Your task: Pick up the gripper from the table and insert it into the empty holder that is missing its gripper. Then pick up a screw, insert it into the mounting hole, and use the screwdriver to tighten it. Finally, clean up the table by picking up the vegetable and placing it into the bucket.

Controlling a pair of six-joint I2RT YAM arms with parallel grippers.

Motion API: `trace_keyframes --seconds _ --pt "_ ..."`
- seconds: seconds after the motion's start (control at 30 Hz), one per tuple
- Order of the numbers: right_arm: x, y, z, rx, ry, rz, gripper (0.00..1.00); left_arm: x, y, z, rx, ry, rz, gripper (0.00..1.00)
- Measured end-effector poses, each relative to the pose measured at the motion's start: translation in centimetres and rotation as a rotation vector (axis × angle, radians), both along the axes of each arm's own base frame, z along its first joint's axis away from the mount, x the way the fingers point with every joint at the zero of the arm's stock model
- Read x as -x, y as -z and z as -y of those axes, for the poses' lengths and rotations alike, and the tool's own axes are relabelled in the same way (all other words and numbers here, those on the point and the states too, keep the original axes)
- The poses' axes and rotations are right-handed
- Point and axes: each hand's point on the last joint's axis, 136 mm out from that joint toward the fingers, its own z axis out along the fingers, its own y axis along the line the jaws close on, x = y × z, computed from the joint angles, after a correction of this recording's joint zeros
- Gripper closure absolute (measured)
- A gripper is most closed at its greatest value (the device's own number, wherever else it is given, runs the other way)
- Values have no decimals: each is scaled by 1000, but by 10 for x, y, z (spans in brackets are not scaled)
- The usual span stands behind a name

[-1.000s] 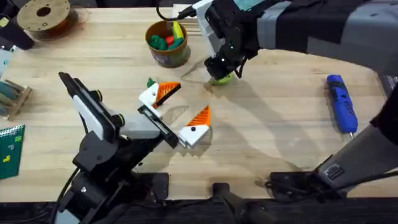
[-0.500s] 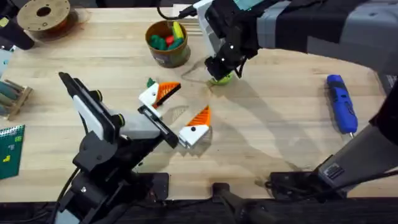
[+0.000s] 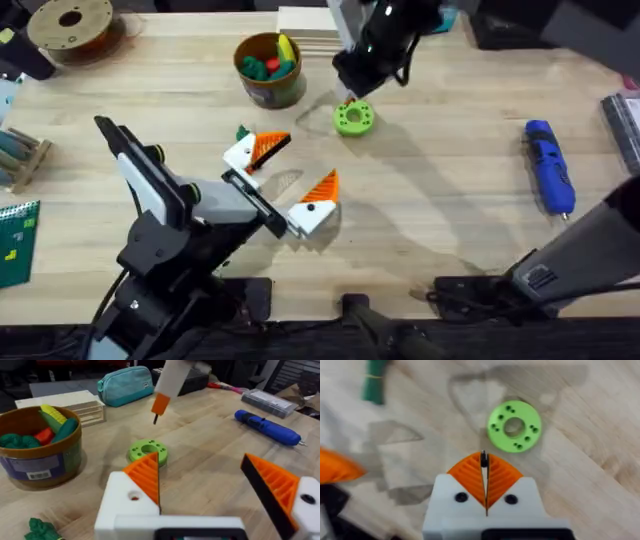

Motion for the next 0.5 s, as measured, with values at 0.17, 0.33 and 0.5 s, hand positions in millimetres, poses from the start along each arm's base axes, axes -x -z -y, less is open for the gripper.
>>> trace_keyframes --seconds 0.17,0.33,0.5 --pt "12 -40 -15 -57 -70 -10 994 0 0 0 0 0 0 14" --pt "25 -81 -42 -152 -151 14 994 0 0 0 0 0 1 13" --pt "46 -99 -65 -201 -226 11 994 0 0 0 0 1 0 14"
